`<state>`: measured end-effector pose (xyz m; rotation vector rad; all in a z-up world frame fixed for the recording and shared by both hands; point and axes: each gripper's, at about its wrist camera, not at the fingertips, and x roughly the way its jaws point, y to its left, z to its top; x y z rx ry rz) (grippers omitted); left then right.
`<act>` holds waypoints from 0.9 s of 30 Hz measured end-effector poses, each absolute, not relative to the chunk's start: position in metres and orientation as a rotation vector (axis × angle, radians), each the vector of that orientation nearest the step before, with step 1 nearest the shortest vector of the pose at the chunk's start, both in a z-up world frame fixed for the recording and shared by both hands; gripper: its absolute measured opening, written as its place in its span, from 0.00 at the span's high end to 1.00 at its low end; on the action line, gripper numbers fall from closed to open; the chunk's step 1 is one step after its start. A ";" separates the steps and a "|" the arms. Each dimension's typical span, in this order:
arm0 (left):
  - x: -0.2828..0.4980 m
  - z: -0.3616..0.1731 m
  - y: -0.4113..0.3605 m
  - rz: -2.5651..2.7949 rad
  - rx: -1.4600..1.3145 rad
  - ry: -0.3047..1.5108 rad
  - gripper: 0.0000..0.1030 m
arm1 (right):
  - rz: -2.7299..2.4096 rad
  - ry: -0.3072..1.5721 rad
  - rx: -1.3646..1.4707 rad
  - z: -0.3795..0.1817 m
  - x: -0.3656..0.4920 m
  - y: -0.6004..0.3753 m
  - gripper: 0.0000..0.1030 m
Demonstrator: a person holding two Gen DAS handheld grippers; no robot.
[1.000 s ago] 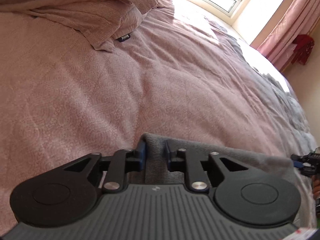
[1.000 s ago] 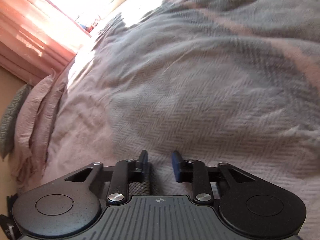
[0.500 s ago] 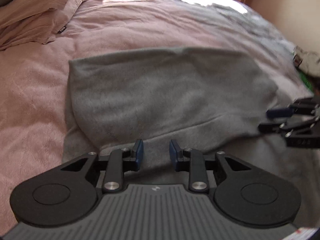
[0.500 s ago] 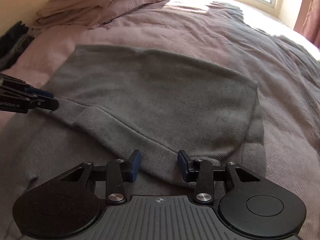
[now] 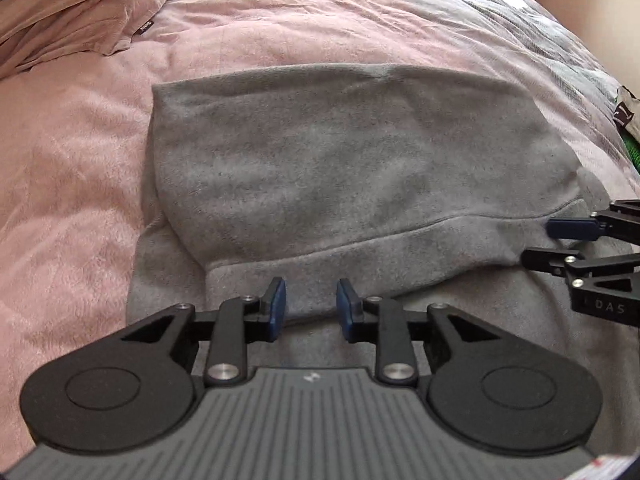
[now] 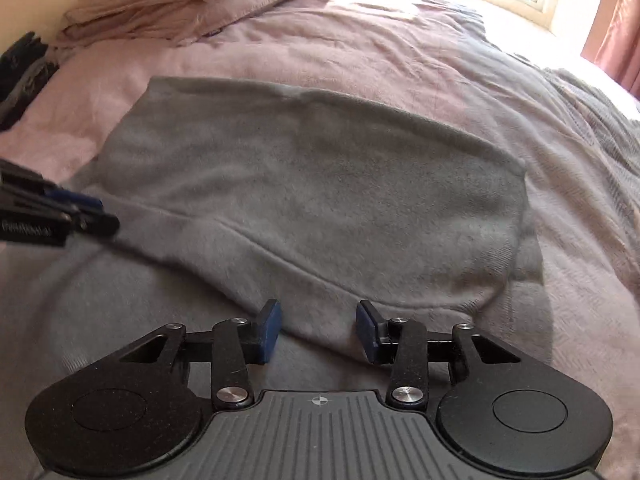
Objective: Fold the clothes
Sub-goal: 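Grasp the side edge of the folded skirt with both grippers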
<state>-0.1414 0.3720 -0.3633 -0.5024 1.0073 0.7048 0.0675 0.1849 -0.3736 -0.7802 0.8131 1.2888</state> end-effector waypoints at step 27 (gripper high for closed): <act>-0.088 -0.378 0.595 0.117 -0.142 1.178 0.45 | 1.600 0.872 -0.970 -0.387 0.278 0.333 0.56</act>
